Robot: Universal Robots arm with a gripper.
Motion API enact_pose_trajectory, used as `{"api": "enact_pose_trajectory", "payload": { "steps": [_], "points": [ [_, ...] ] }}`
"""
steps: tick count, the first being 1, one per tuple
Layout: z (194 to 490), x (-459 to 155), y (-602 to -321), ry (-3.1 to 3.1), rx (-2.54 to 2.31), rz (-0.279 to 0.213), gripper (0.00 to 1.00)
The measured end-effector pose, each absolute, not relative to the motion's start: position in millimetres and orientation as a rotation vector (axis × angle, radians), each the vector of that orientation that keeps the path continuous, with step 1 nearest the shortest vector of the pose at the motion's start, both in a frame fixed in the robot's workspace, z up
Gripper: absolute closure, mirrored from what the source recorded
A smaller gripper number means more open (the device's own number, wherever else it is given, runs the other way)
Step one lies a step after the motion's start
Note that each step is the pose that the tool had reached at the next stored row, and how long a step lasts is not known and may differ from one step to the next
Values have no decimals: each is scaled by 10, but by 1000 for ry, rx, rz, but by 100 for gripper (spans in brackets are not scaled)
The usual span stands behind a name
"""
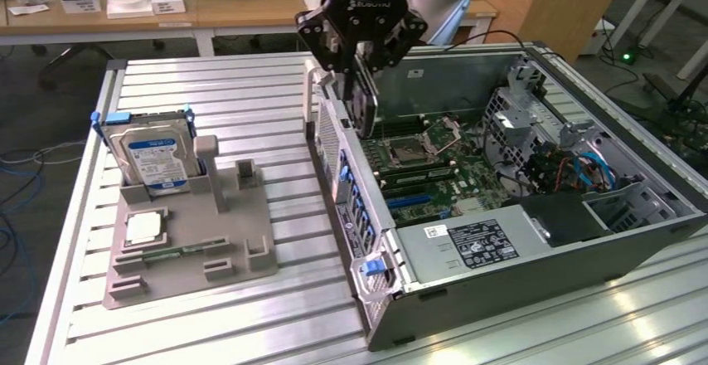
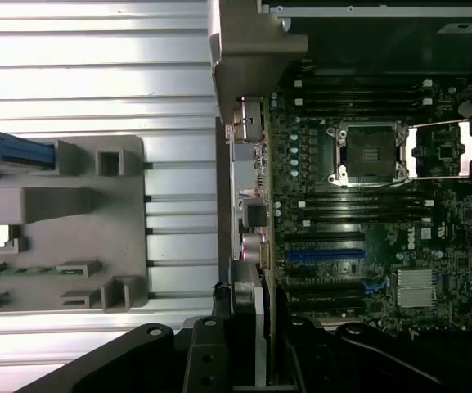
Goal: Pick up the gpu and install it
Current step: 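Pick up the gpu and move the gpu toward the slot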
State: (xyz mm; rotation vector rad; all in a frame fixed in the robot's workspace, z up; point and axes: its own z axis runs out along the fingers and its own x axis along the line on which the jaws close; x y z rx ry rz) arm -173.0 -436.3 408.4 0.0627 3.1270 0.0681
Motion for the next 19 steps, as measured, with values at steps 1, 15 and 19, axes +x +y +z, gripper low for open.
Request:
{"api": "enact_pose_trajectory", "payload": {
  "steps": [1,15,19],
  "points": [
    [4084,-1703,-4363,3127,63,68,72],
    [4083,-1286,-4363,3127,63,68,72],
    [4083,-1162,-4363,3127,63,68,72]
  ]
}}
